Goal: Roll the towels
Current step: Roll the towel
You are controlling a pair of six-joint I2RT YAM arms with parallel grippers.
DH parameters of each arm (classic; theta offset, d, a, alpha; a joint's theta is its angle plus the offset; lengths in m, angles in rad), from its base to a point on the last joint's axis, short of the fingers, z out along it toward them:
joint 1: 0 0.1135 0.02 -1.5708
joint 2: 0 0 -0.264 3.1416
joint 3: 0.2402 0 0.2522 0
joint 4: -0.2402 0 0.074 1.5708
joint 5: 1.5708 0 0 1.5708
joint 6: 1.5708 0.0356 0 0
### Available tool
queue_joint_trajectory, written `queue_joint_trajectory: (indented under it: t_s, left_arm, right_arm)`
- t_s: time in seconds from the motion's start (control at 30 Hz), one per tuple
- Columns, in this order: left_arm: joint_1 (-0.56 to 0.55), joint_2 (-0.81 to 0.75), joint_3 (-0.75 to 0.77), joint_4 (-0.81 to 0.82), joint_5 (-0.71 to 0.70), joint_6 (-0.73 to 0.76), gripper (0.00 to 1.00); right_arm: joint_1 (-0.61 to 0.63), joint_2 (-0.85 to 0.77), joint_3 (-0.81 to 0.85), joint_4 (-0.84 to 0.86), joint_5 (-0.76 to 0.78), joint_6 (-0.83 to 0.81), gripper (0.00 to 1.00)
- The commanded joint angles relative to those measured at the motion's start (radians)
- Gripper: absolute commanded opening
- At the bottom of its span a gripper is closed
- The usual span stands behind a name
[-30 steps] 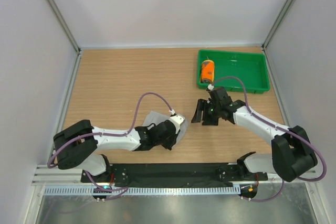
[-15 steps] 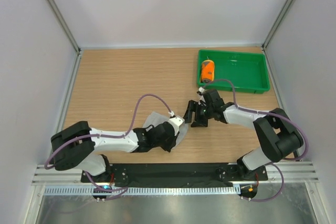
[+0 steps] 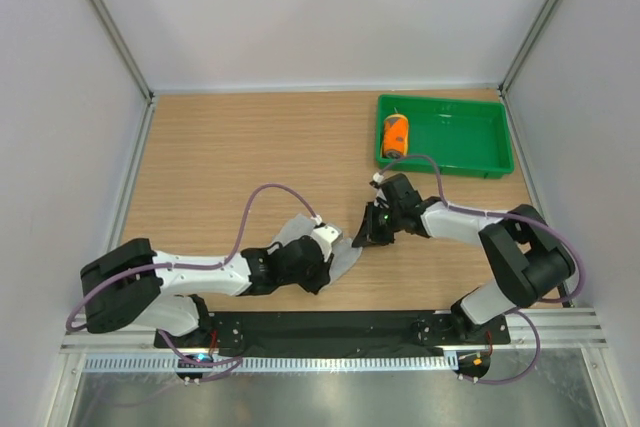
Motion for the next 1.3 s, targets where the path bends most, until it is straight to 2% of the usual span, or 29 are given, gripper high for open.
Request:
queue_joint_trajectory:
  t_s: [0.0, 0.07, 0.1, 0.2, 0.3, 0.6, 0.73, 0.87, 0.97, 1.03, 1.17, 1.27]
  left_arm:
    - [-0.009, -0.049, -0.028, -0.041, 0.027, -0.037, 0.16]
    - [-0.009, -0.063, -0.03, -0.048, 0.01, -0.044, 0.36]
    - [-0.011, -0.073, -0.025, -0.067, 0.007, -0.042, 0.52]
    - [-0.055, -0.086, 0.018, -0.111, -0.055, -0.025, 0.67]
    - [-0.111, -0.08, 0.073, -0.157, -0.108, 0.001, 0.72]
    - [-0.272, 0.015, 0.294, -0.337, -0.372, 0.091, 0.78]
    - [-0.275, 0.095, 0.354, -0.352, -0.427, 0.157, 0.8]
    - [-0.272, 0.189, 0.377, -0.326, -0.437, 0.19, 0.88]
    - [-0.261, 0.25, 0.378, -0.292, -0.444, 0.185, 0.87]
    - [-0.253, 0.281, 0.375, -0.274, -0.447, 0.177, 0.85]
    - [-0.233, 0.299, 0.354, -0.242, -0.42, 0.171, 0.67]
    - [-0.23, 0.298, 0.336, -0.223, -0.394, 0.162, 0.58]
  right_arm:
    - [-0.002, -0.103, 0.028, -0.135, 0.135, -0.059, 0.05]
    - [-0.002, -0.127, 0.045, -0.193, 0.16, -0.07, 0.05]
    - [-0.004, -0.146, 0.048, -0.205, 0.172, -0.07, 0.05]
    - [-0.002, -0.173, 0.062, -0.244, 0.172, -0.073, 0.05]
    - [0.001, -0.185, 0.083, -0.278, 0.174, -0.074, 0.04]
    - [0.019, -0.174, 0.131, -0.336, 0.186, -0.088, 0.04]
    - [0.027, -0.171, 0.135, -0.338, 0.186, -0.088, 0.04]
    - [0.03, -0.163, 0.143, -0.334, 0.172, -0.083, 0.04]
    - [0.032, -0.162, 0.158, -0.342, 0.166, -0.083, 0.04]
    - [0.033, -0.16, 0.167, -0.348, 0.166, -0.087, 0.04]
    - [0.033, -0.15, 0.181, -0.351, 0.162, -0.088, 0.04]
    - [0.032, -0.139, 0.184, -0.35, 0.156, -0.09, 0.04]
